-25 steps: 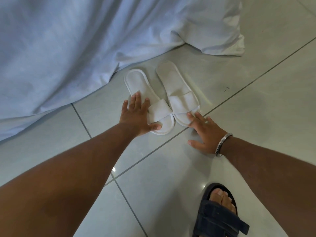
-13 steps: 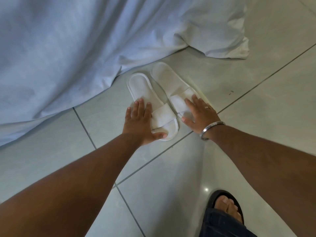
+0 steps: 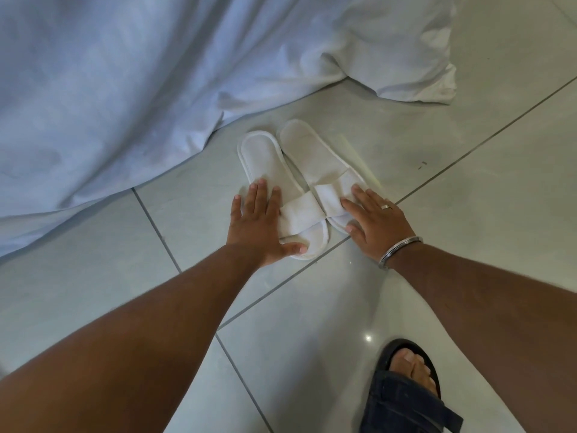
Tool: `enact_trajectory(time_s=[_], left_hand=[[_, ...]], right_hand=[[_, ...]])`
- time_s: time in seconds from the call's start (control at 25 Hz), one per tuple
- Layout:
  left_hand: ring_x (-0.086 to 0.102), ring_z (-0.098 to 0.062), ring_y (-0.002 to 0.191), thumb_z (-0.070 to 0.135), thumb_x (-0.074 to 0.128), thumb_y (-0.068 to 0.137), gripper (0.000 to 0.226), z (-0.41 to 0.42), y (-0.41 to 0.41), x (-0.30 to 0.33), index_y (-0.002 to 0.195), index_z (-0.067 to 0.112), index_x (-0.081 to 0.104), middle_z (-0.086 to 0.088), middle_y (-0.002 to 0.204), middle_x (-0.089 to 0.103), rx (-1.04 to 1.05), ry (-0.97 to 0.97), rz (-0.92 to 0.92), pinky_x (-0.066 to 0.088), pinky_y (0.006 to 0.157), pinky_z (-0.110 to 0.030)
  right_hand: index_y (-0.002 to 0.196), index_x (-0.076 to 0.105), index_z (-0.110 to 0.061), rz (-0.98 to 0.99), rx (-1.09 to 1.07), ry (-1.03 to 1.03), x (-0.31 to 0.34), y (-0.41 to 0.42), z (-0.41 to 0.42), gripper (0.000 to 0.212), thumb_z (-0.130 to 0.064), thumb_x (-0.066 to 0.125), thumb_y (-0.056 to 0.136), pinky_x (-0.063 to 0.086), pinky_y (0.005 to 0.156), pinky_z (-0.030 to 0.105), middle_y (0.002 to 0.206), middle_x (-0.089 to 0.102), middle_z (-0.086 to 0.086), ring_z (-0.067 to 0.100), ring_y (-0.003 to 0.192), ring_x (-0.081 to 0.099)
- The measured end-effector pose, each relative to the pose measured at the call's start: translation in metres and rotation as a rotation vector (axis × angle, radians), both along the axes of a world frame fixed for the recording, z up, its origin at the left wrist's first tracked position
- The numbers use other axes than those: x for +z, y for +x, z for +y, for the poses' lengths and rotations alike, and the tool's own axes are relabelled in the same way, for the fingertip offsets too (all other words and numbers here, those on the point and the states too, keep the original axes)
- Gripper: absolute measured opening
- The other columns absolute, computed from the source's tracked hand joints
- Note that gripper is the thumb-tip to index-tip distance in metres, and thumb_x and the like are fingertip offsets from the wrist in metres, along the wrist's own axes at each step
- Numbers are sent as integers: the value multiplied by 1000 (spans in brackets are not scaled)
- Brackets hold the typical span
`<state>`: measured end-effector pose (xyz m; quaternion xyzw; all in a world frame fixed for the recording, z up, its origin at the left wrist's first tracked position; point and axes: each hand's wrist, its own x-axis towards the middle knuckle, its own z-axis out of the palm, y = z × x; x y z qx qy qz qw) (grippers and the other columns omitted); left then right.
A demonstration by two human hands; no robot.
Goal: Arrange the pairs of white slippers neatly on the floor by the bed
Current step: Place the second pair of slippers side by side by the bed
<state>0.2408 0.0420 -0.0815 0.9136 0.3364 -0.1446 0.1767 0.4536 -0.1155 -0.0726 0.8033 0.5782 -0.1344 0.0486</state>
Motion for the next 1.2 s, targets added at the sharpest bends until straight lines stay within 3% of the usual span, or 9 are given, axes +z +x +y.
enact_trajectory(time_s=[0.2, 0.36, 0.48, 0.64, 0.8, 1.0, 1.2], left_hand=[[-22, -28, 147, 91, 41, 63, 132, 1, -14, 10, 153, 12, -15, -15, 161, -21, -28, 23, -26, -6, 120, -53], [-22, -28, 147, 88, 34, 73, 122, 12, -103, 24, 152, 12, -18, -14, 161, -21, -26, 89, -43, -6, 121, -51], [-18, -27, 148, 84, 32, 78, 112, 26, -235, 26, 154, 15, -13, -11, 163, -16, 39, 148, 57, -3, 121, -51], [-3, -27, 150, 78, 29, 82, 102, 24, -465, 42, 156, 13, 4, -12, 163, -1, 362, 212, 176, 1, 121, -47], [4, -25, 150, 76, 13, 85, 97, -11, -607, 54, 156, 10, 4, -8, 163, 0, 483, 90, 304, 8, 121, -44], [11, -26, 150, 67, 12, 88, 90, -23, -629, 23, 155, 8, 10, -12, 164, 5, 525, 87, 302, 14, 121, -45], [1, -24, 151, 61, 10, 93, 82, -4, -623, 12, 156, 10, -2, -9, 164, -4, 601, 114, 266, 6, 122, -43]], right_hand=[[143, 32, -17, -86, 66, 19, 14, -12, -3, 62, -39, 40, 86, 32, 104, 56, 153, 30, 13, 36, 136, 32], [144, 34, -13, -86, 373, 156, 34, -65, 6, 65, -38, 48, 86, 26, 108, 56, 153, 29, 12, 33, 138, 30], [144, 35, -17, 26, 635, 154, 29, -157, 44, 65, -39, 50, 84, 27, 108, 56, 153, 29, 7, 30, 138, 31], [143, 34, -15, 217, 757, 109, 17, -356, 101, 79, -44, 64, 76, 29, 107, 53, 151, 33, 9, 31, 135, 36], [147, 20, -13, 315, 933, -40, 12, -511, 124, 81, -51, 54, 85, 16, 114, 47, 158, 14, 12, 30, 143, 16], [148, 10, -12, 237, 903, -84, 2, -576, 132, 78, -52, 44, 90, 14, 116, 44, 159, 0, 13, 29, 144, 5], [144, 29, -12, 211, 910, -30, -3, -574, 125, 83, -52, 60, 79, 25, 111, 46, 156, 21, 13, 31, 140, 25]])
